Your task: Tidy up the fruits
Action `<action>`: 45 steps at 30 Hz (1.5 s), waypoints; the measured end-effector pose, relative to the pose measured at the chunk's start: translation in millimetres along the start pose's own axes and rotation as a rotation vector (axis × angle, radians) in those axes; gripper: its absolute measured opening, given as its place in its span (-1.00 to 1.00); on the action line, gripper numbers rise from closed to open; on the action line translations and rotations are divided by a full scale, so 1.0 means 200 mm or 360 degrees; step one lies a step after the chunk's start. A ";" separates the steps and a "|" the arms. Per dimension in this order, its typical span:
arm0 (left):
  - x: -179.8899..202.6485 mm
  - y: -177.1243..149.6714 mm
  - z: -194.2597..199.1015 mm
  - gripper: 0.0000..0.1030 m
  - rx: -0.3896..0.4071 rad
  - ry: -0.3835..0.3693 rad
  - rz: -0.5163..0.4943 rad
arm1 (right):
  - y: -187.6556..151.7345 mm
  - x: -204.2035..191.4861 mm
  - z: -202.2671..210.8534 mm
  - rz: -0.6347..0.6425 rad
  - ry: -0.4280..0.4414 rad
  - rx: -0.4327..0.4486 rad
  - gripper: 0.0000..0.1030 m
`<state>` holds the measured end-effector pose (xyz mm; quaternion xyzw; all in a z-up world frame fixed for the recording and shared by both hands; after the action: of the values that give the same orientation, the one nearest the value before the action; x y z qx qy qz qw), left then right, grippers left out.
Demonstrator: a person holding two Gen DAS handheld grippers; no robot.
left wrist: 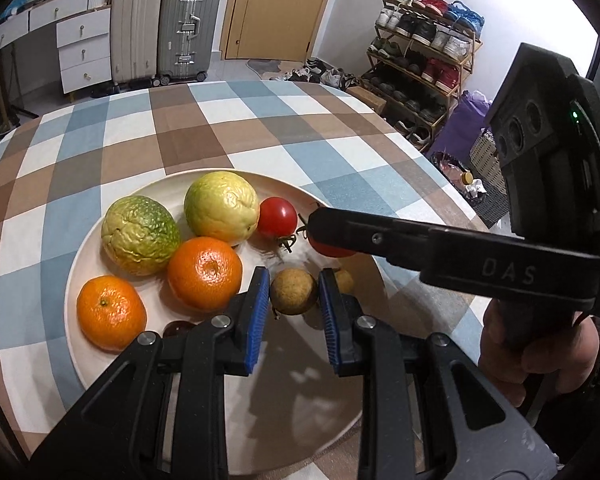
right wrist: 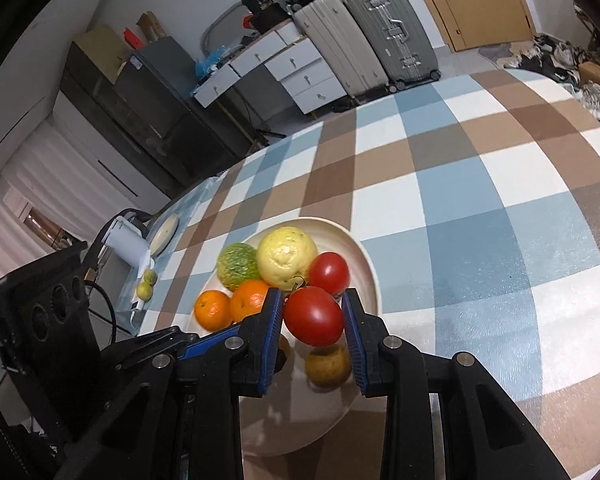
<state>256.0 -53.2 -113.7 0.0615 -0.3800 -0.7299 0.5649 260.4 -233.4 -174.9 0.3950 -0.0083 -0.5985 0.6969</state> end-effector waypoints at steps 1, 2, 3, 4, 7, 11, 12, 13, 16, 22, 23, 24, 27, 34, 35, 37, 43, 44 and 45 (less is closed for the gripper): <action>0.00 0.00 0.00 -0.56 -0.0002 0.0006 -0.0002 | 0.00 0.00 -0.01 -0.0003 -0.0005 -0.0001 -0.40; 0.00 0.00 -0.01 -0.56 -0.0008 0.0020 -0.0009 | 0.00 0.01 -0.01 -0.0003 -0.0008 -0.0001 -0.40; 0.00 0.00 -0.01 -0.56 -0.0005 0.0031 -0.0019 | 0.00 0.01 -0.02 -0.0002 -0.0010 -0.0003 -0.40; 0.00 0.00 -0.01 -0.56 0.0001 0.0030 -0.0025 | 0.00 0.00 -0.02 0.0000 -0.0008 -0.0003 -0.40; 0.00 0.01 0.00 -0.56 0.0015 0.0024 -0.0026 | -0.01 0.00 -0.01 0.0018 -0.0017 0.0021 -0.39; 0.01 0.01 0.02 -0.46 0.0017 0.0019 -0.0020 | 0.00 -0.01 0.05 0.0017 -0.0004 0.0087 -0.16; 0.02 0.01 0.04 -0.39 0.0026 0.0019 -0.0023 | 0.00 -0.01 0.08 0.0017 0.0001 0.0116 -0.08; 0.03 0.01 0.06 -0.24 0.0041 0.0017 -0.0026 | 0.01 -0.01 0.12 0.0020 0.0007 0.0155 0.00; 0.06 0.01 0.15 0.19 0.0114 0.0037 -0.0032 | 0.01 -0.03 0.22 0.0037 0.0006 0.0239 0.00; 0.11 0.00 0.33 0.29 0.0214 0.0068 -0.0038 | -0.02 -0.07 0.43 0.0029 0.0006 0.0407 0.39; 0.12 0.00 0.36 0.37 0.0231 0.0076 -0.0041 | -0.03 -0.08 0.47 0.0033 0.0008 0.0430 0.47; 0.13 -0.01 0.39 0.42 0.0247 0.0084 -0.0041 | -0.03 -0.09 0.50 0.0039 0.0007 0.0443 0.53; 0.15 -0.04 0.51 0.57 0.0334 0.0117 -0.0033 | -0.08 -0.14 0.59 0.0072 -0.0003 0.0523 0.78; 0.19 -0.11 0.74 0.88 0.0465 0.0299 -0.0014 | -0.19 -0.25 0.77 0.0177 -0.0073 0.0691 0.98; 0.20 -0.13 0.77 0.98 0.0498 0.0328 -0.0016 | -0.21 -0.26 0.79 0.0192 -0.0085 0.0714 0.99; 0.22 -0.15 0.85 0.98 0.0569 0.0363 -0.0020 | -0.24 -0.28 0.84 0.0213 -0.0107 0.0756 0.99; 0.25 -0.23 1.02 0.98 0.0721 0.0499 -0.0018 | -0.35 -0.36 0.95 0.0300 -0.0171 0.0925 0.99; 0.25 -0.25 1.05 0.98 0.0754 0.0526 -0.0013 | -0.36 -0.37 0.96 0.0319 -0.0185 0.0949 0.99; 0.25 -0.27 1.07 0.98 0.0786 0.0550 -0.0008 | -0.38 -0.39 0.98 0.0353 -0.0206 0.0987 0.99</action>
<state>84.8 11.1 20.1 0.3212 -0.4440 -0.5956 0.5873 80.7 -271.7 -47.8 0.5463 -0.2772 -0.5118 0.6024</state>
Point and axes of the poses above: each gripper's, at about its wrist camera, not at the fingertips, and z roughly against the way its jaws point, x to its right, y to its top, the point moved 2 cm from there along -z, roughly the way its jaws point, and after that the axes turned 7 degrees about -y, right-handed, at the moved point
